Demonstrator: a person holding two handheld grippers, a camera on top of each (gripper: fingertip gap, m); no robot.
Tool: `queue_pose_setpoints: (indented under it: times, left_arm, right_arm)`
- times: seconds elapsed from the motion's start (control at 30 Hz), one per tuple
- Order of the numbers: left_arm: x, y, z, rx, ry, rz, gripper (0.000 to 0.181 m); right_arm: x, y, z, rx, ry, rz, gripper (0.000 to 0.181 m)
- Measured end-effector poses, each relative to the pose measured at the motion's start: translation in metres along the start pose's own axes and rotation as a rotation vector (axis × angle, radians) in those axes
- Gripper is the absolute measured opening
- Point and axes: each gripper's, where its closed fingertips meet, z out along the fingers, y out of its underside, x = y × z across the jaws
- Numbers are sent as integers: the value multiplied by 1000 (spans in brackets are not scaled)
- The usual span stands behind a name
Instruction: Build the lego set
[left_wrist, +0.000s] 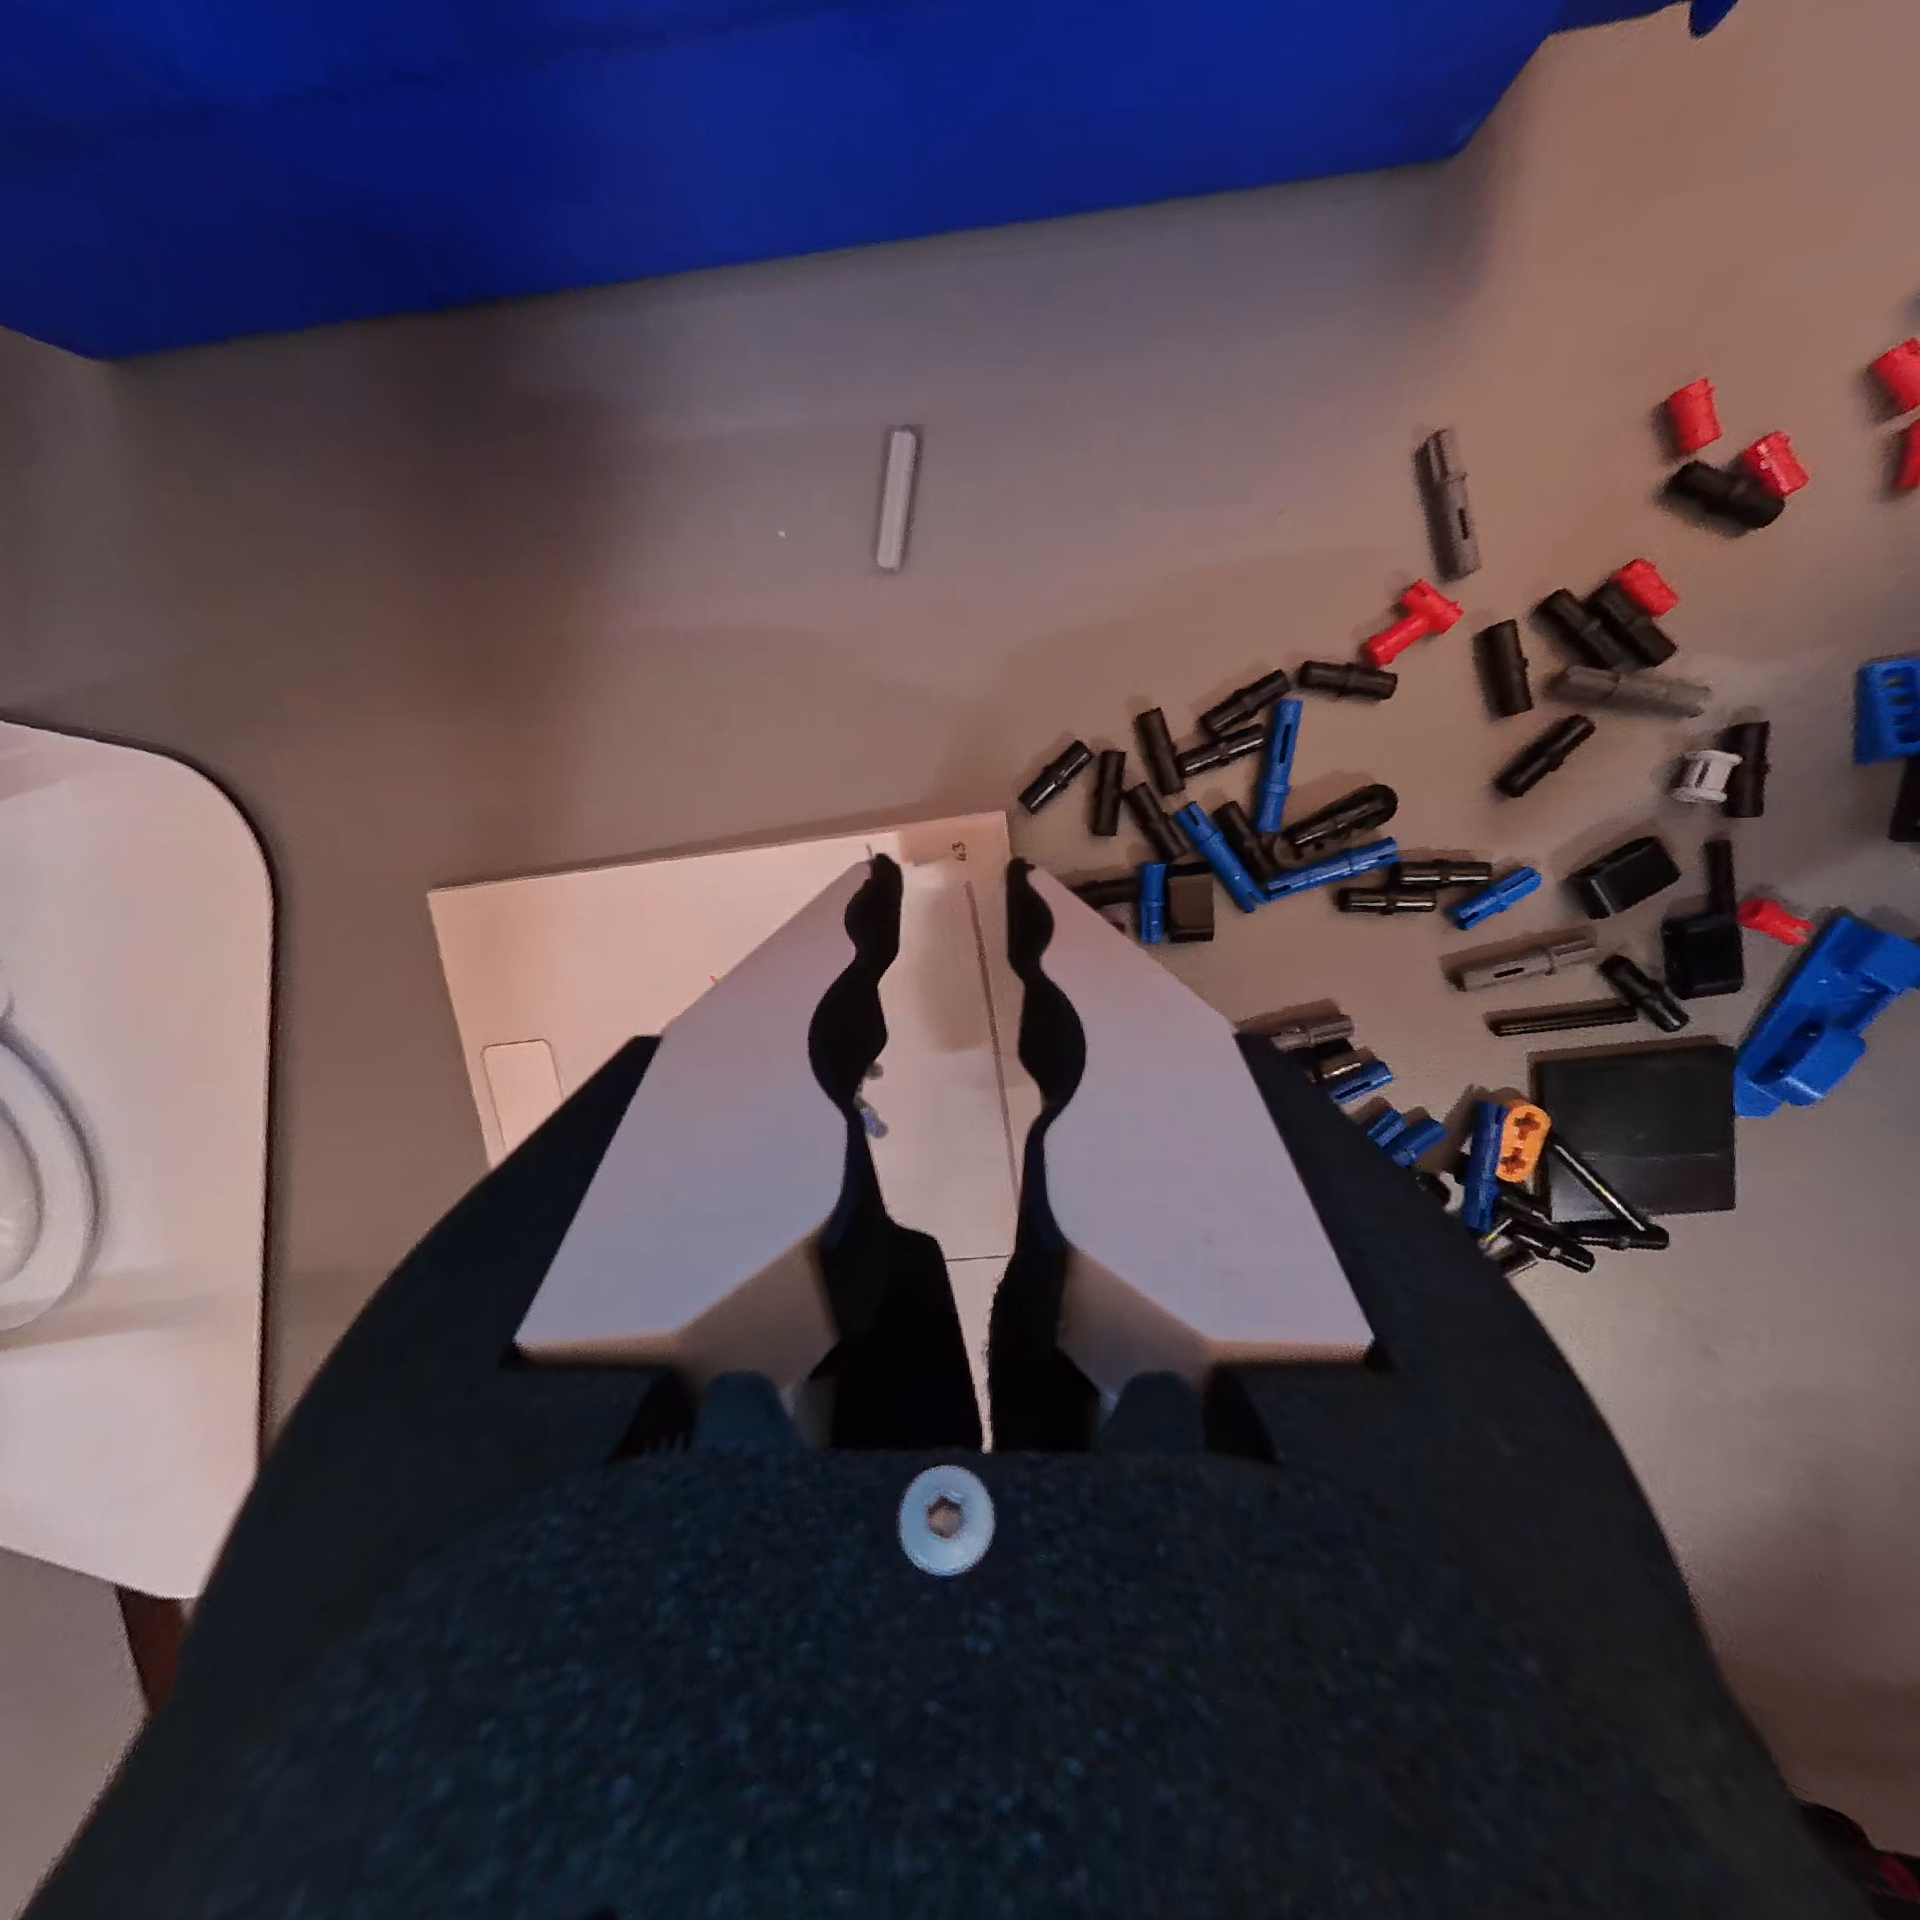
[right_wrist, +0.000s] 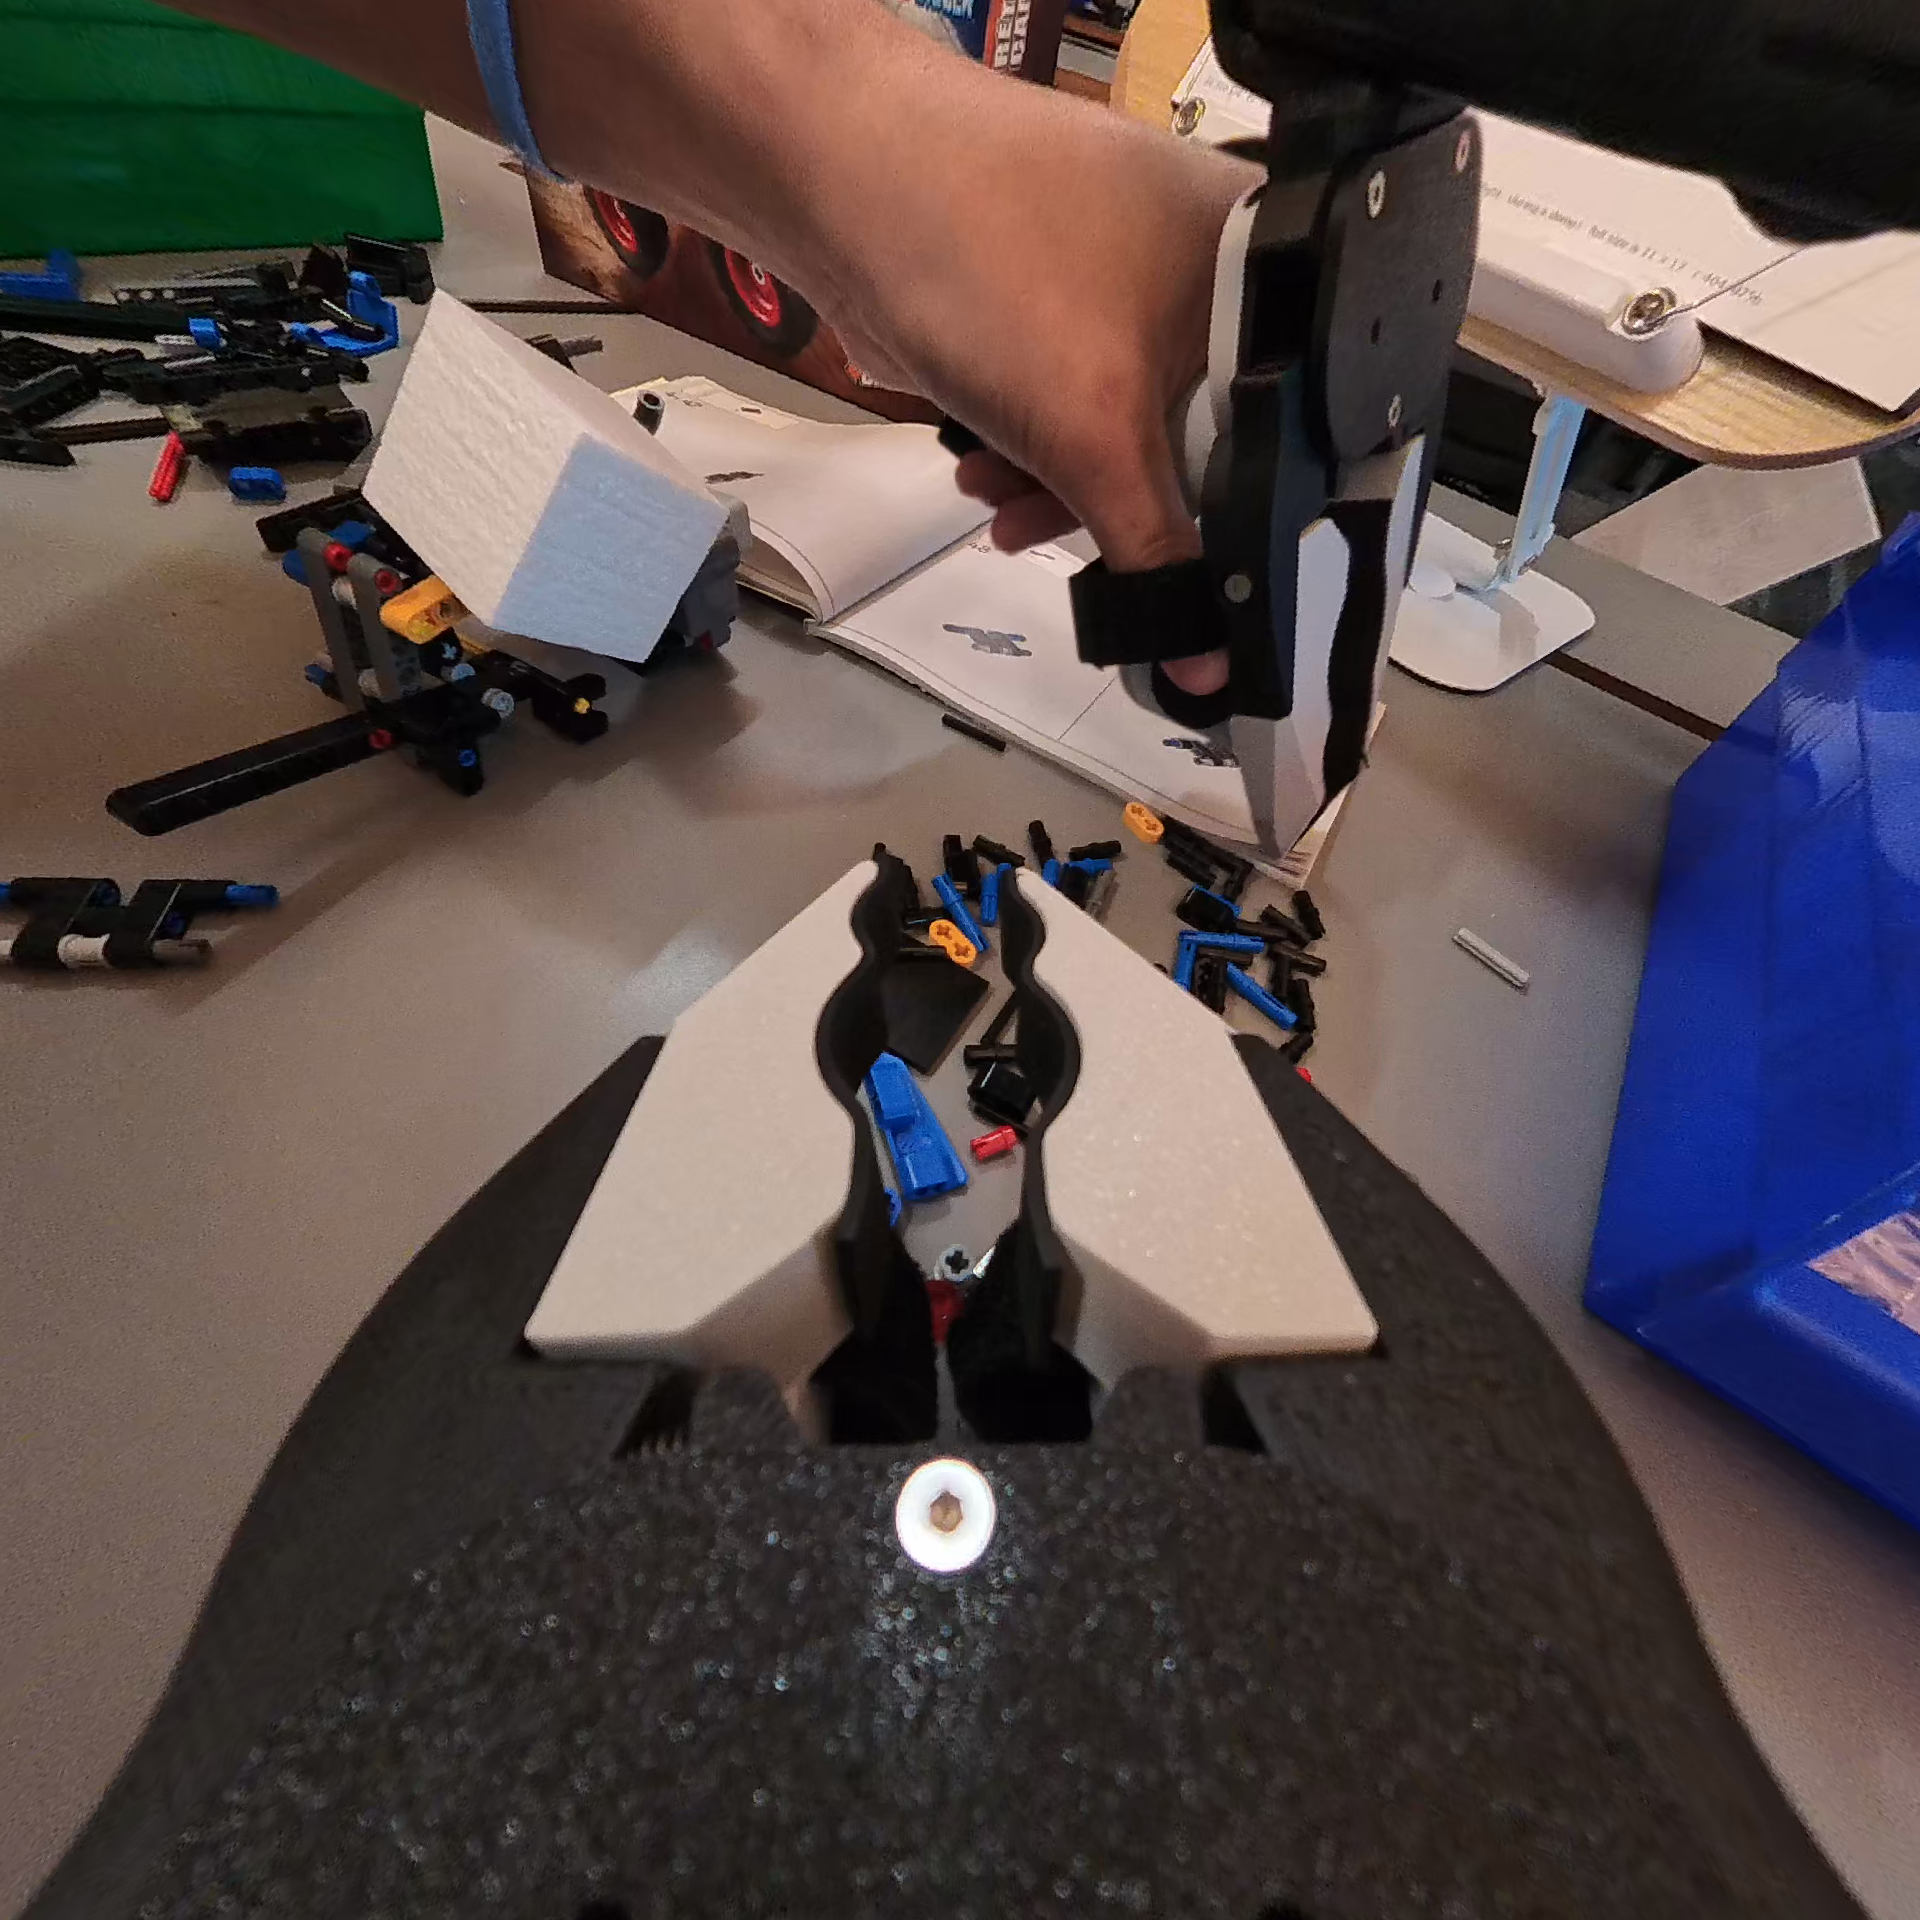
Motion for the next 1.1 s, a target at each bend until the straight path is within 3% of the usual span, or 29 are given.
queue_pose_setpoints:
  times: [0.23, 0.4, 0.7, 0.93, 1.1]
  left_arm:
    - [-2, 1, -3, 4, 8, -21, 17]
    - [-3, 0, -5, 29, 7, -30, 0]
    - [3, 1, -4, 60, 79, -84, 0]
    - [-4, 7, -26, 131, 43, -100, 0]
    - [-20, 28, -60, 197, -19, -183, 0]
  right_arm:
    - [0, 0, 0, 1, -1, -4, 16]
    - [-1, 0, 0, 3, -2, -4, 16]
    - [-1, 0, -1, 3, 3, -9, 15]
    - [0, 0, 0, 2, 11, -16, 14]
    - [0, 0, 0, -2, 20, -29, 14]
